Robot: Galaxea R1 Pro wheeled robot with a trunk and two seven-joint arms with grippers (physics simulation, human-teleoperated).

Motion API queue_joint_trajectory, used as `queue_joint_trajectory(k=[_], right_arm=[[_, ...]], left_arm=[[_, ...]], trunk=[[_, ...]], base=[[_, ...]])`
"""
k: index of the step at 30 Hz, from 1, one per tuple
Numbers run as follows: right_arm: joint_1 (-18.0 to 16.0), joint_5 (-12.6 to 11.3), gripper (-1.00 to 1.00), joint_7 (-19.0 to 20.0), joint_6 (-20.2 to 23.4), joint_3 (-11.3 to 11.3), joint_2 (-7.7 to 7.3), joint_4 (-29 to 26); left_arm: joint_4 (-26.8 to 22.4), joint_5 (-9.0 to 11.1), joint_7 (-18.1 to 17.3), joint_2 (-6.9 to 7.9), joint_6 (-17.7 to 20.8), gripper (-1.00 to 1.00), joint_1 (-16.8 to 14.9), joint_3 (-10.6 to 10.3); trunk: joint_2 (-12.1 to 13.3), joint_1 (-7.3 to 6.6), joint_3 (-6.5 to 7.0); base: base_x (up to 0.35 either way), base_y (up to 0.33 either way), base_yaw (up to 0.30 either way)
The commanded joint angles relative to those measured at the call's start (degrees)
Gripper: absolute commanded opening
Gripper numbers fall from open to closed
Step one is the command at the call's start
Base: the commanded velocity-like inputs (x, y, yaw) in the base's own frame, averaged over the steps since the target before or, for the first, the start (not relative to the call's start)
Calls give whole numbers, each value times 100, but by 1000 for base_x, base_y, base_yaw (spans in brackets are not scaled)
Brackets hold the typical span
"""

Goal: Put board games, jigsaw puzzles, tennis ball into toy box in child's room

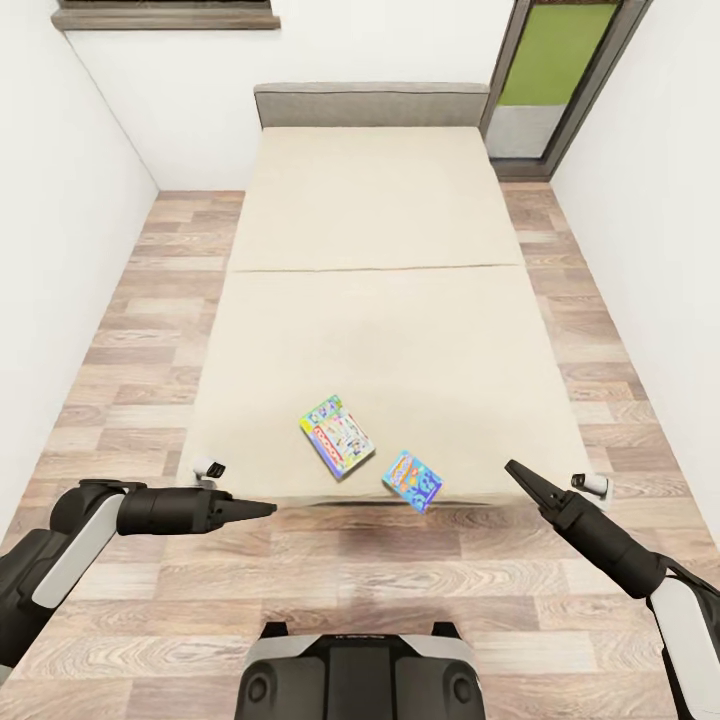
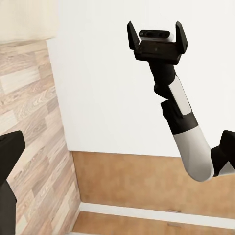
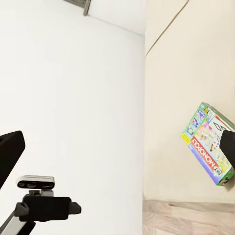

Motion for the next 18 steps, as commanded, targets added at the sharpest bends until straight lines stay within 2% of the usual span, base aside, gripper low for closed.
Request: queue_joint_trajectory(k=[1,18], right_arm=[[-3,-17,100,7,31,-4,0,-2],[-3,-9,100,124,21,-3,6,-8]], left_arm=[[-1,15,-10,5,27,100,-4,-9],[2,13,-8,5,22,100,-4,-9]], trunk=[[-8,4,3],[-8,4,165]], base=[[0,0,-34],[0,0,-7]])
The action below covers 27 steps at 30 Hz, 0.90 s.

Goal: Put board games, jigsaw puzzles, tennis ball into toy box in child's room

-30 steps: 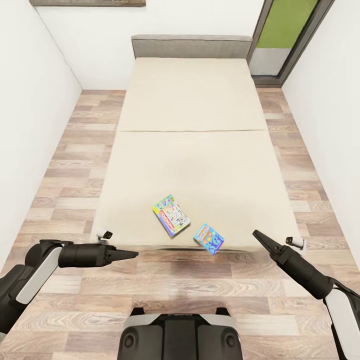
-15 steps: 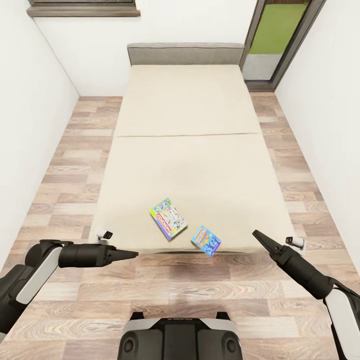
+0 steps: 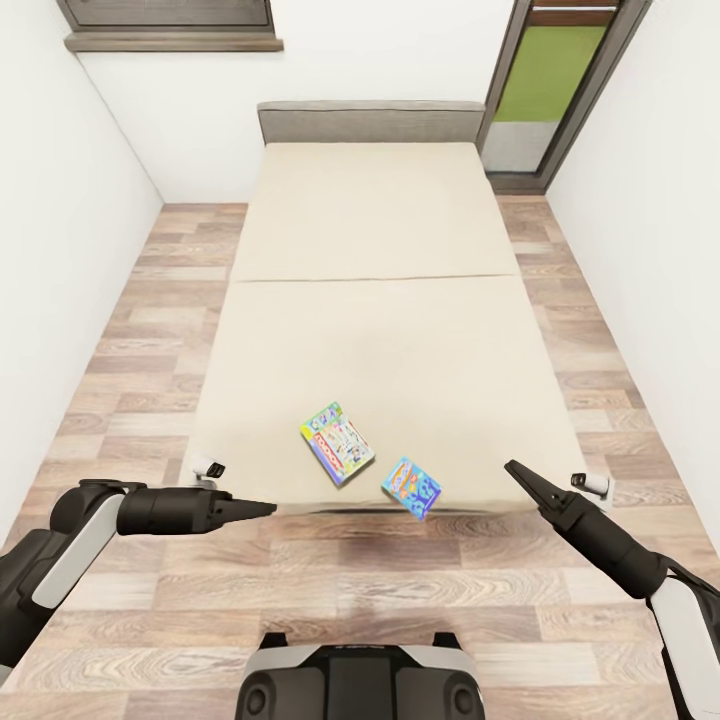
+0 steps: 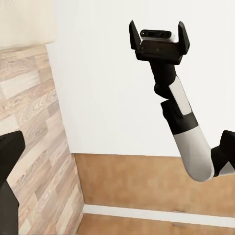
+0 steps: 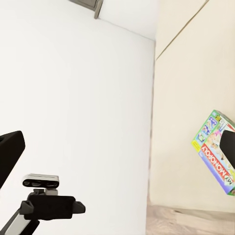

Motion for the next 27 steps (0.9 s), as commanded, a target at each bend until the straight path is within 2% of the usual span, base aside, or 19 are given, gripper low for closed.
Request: queue_joint_trajectory(k=[1,27], right_arm=[[-3,-18,100,4,32,-4,0,-1],[-3,-12,100,6,17,5,2,-1]], left_arm=[[1,14,-10,5,28,100,-5,-9],[12,29,-28,16,32,100,-5,0]], trunk=[[-8,4,3],[-8,4,251]], base=[[0,0,0],[0,0,0]])
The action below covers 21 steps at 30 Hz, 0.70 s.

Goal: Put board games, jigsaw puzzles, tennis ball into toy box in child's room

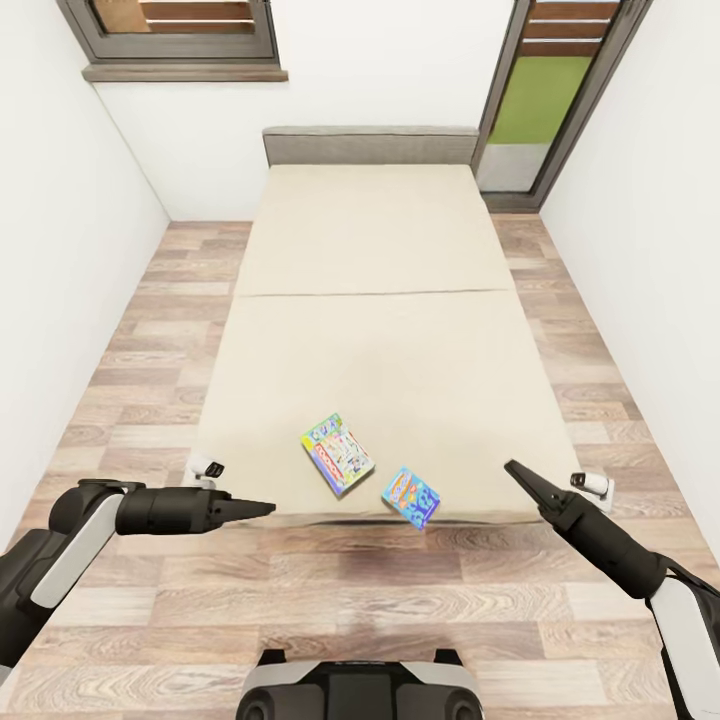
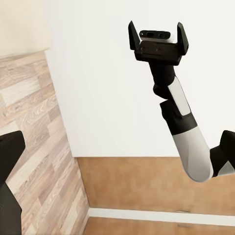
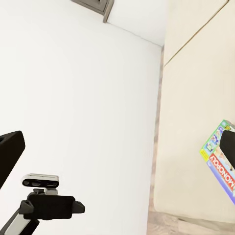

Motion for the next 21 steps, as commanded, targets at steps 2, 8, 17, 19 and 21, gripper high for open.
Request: queue_joint_trajectory(k=[2,8,17,19,21], right_arm=[[-3,-17,100,4,31,-2,0,-1],[-3,-16,100,4,28,-2,0,-1],[-3,-9,100,4,28,2,1,-1],[-3,-8,100,4,28,3,1,-1],[-2,-8,100,1,28,4,0,-1]], left_arm=[[4,13,-9,5,27,100,-5,7],[7,13,-12,3,27,100,-5,29],[7,16,-13,2,33,100,-5,34],[7,15,-13,3,34,100,-5,34],[7,10,-13,4,35,100,-5,34]], trunk=[[-9,3,12],[-9,3,70],[-9,3,155],[-9,3,174],[-9,3,193]], base=[[0,0,0],[0,0,0],[0,0,0],[0,0,0],[0,0,0]])
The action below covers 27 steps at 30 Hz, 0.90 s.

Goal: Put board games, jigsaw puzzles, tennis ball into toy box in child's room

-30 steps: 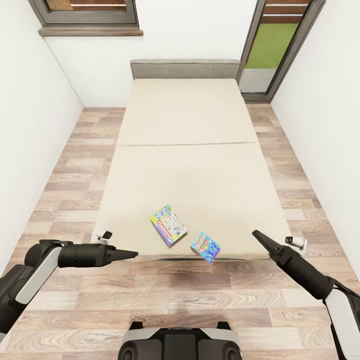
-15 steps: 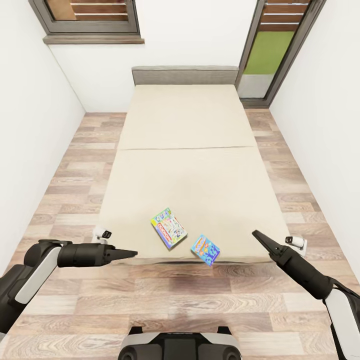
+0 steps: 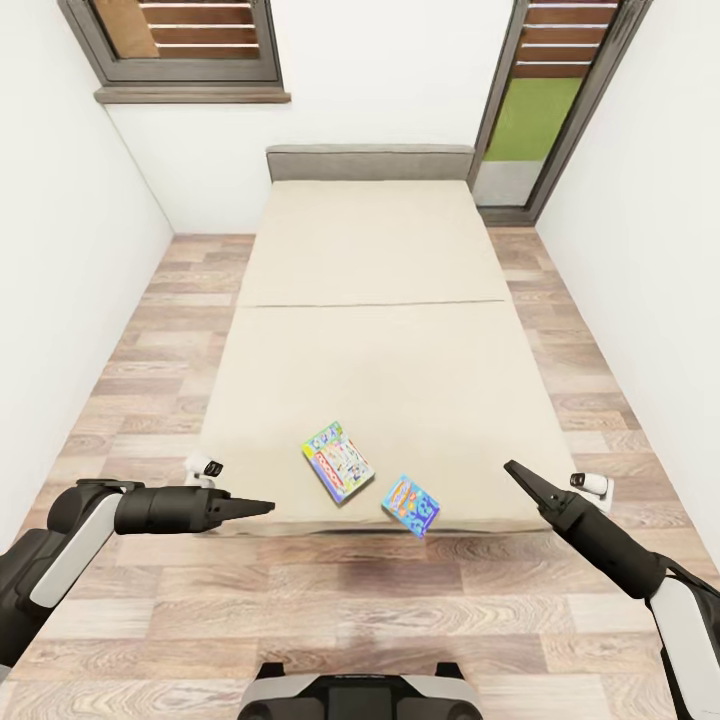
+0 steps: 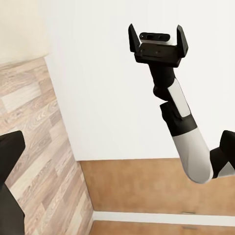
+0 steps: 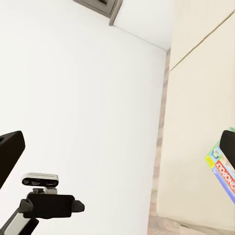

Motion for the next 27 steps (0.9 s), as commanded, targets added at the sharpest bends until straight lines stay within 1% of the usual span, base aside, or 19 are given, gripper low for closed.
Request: queue_joint_trajectory(k=[1,12,27], right_arm=[[-3,-19,100,4,33,-4,1,-1],[-4,-5,100,-3,26,3,12,-1],[-4,18,100,-6,8,15,17,-1]], left_arm=[[1,13,-8,5,27,100,-5,-9],[1,55,-10,9,28,100,-5,-9],[1,58,-11,0,28,100,-5,-9]], trunk=[[-9,3,3],[-9,3,107],[-9,3,250]], base=[[0,0,0],[0,0,0],[0,0,0]])
